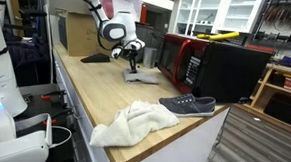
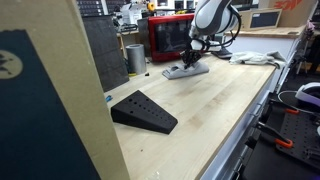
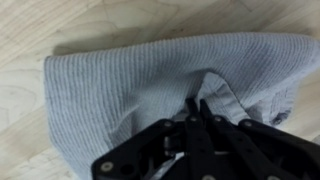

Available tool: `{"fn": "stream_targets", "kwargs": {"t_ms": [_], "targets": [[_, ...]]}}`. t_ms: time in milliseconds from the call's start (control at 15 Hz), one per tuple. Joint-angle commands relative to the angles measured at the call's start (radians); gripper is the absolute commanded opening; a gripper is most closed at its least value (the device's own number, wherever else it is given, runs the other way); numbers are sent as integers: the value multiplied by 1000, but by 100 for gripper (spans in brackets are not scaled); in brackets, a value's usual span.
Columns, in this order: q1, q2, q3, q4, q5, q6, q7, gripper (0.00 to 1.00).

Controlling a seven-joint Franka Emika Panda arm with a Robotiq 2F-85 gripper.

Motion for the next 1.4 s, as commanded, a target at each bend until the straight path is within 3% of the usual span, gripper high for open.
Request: {"fn": "stream_targets", "kwargs": {"t_ms": [0,267,533,733,800,867,1067,1333], "targets": [[4,-44,5,14,66,-13,79,0],[11,-56,-12,78,124,-37,208,1],[24,-38,-45,158,101,-34,383,1],[65,-12,-106,217,9,-1,535,1],[93,-1,-142,236,-62,12,592,7],[120,8,-176,255,-123,24,656,28],[210,15,-287,291,-325,46,809,48],[302,-22,-383,283,-484,71,934,80]]}}
